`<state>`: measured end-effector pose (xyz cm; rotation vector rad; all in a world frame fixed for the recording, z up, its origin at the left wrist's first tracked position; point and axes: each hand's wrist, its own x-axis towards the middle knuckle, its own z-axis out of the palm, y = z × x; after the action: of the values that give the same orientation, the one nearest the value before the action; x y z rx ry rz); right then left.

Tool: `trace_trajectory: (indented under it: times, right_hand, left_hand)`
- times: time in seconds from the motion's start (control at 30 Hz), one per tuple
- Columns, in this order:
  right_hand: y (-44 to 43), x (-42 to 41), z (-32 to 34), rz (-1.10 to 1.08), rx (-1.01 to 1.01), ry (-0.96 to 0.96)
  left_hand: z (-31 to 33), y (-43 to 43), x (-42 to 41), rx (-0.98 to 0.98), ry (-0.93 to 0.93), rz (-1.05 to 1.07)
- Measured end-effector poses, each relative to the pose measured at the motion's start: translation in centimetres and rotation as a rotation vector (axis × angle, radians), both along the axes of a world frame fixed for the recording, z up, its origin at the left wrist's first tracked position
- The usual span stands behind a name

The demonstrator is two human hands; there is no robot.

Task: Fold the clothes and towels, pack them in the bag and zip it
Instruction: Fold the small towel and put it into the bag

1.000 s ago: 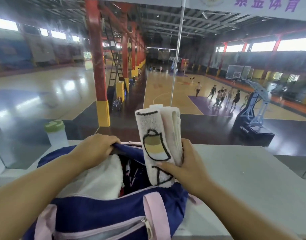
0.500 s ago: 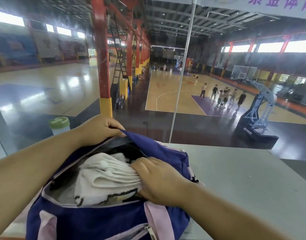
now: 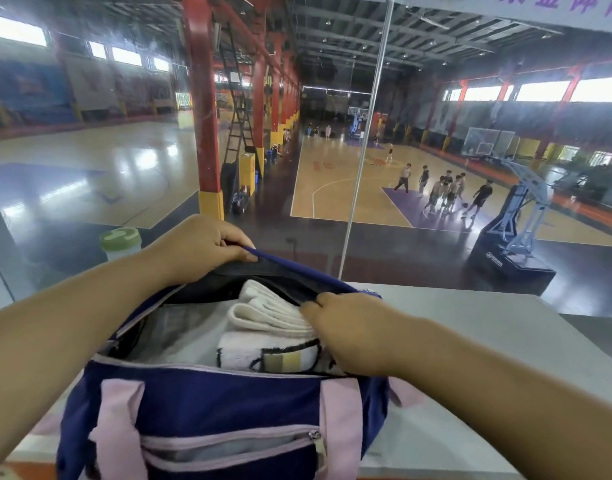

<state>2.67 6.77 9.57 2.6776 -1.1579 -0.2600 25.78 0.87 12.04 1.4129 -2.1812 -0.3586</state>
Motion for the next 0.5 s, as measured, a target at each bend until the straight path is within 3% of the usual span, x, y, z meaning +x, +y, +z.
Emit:
trace_trajectory:
  times: [0.13,0.2,0.37,0.5]
  right_hand:
    - [-0.6,-0.6,-1.6,-0.029,0.090,-0.004]
    - [-1.0,-0.8,-2.7,-0.072,0.171,-0.135]
    - [-0.1,-1.4,-2.7,-0.108,0.126,-0.318]
    - [1.7,-1.9,-4.1,0.096,-0.259,-0.429]
  left_hand:
    - [-0.7,0.6,-1.2,-0.031,-0.044,0.001]
    - [-1.4,1.1,-1.7,-0.031,-0.069,-0.006]
    - [-2.1,2.4,-1.9,-0.086,-0.051,0.027]
    - [-2.3,3.9,-1.6,-0.232,-0.075,0.032]
